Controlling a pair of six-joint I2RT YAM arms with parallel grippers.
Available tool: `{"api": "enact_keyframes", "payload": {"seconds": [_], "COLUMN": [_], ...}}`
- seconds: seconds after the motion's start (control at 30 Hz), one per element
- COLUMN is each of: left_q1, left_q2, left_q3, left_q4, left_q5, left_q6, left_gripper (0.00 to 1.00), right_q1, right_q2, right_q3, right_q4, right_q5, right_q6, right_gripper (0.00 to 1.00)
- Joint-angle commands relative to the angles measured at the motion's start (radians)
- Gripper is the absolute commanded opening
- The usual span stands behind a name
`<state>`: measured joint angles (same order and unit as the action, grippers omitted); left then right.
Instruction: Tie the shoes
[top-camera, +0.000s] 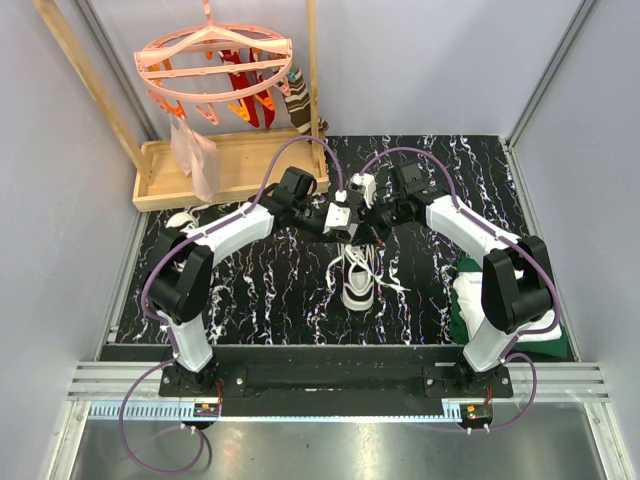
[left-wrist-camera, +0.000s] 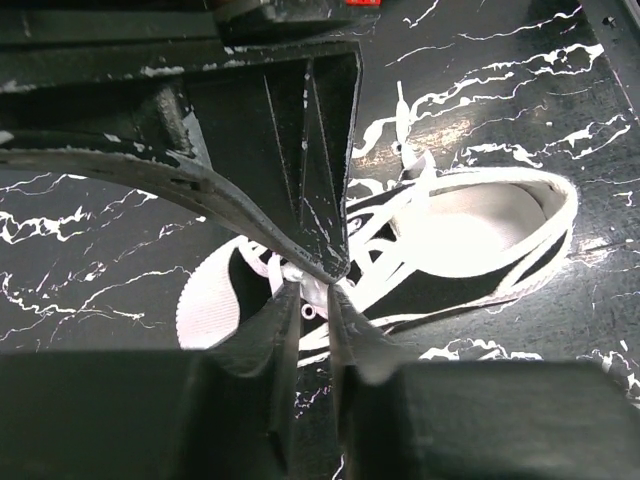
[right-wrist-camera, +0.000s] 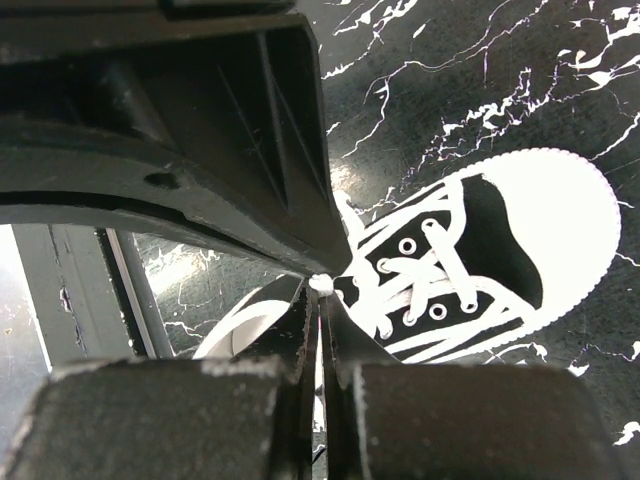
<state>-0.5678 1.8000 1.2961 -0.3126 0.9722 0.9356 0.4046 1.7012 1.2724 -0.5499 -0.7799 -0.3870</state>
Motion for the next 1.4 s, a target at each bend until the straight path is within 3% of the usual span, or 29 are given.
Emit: {"api": "enact_keyframes", "payload": {"seconds": [0.0, 0.07, 0.2, 0.33, 0.5, 0.57, 0.7, 1.37], "left_q1": [-0.006, -0.006, -0.003, 0.019, 0.025, 0.023, 0.031, 0.06], "left_q2": [0.001, 0.001, -0.004, -0.011, -0.028, -0.037, -0.054, -0.059], "left_q3": [0.042, 0.043, 0.034, -0.009, -0.063, -0.087, -0.121, -0.138], "left_q4": [0.017, 0.017, 0.067, 0.197, 0.266, 0.302, 0.356, 0.402], "left_q5": [0.04, 0.033, 0.013, 0.013, 0.014, 0.007, -0.006, -0.013], "left_q6": [0.026, 0.014, -0.07, -0.272, -0.365, -0.403, -0.449, -0.534], "left_gripper": [0.11, 0.01, 0.0, 0.0, 0.0, 0.0, 0.0, 0.0], "right_q1": [0.002, 0.002, 0.002, 0.003, -0.006, -0.012, -0.042, -0.024], "right_q2": [-0.035, -0.035, -0.041, -0.055, -0.071, -0.075, -0.078, -0.101], "right_q3": [0.005, 0.007, 0.008, 0.001, -0.011, -0.01, -0.008, -0.13], "right_q4": [0.008, 0.008, 0.008, 0.01, 0.008, 0.008, 0.007, 0.013], "right_q5": [-0.055, -0.056, -0.053, -0.016, 0.002, 0.01, 0.015, 0.022], "right_q6": [-0.012, -0.01, -0.01, -0.001, 0.014, 0.026, 0.049, 0.069], "right_gripper": [0.0, 0.0, 0.04, 0.21, 0.36, 0.36, 0.52, 0.48]}}
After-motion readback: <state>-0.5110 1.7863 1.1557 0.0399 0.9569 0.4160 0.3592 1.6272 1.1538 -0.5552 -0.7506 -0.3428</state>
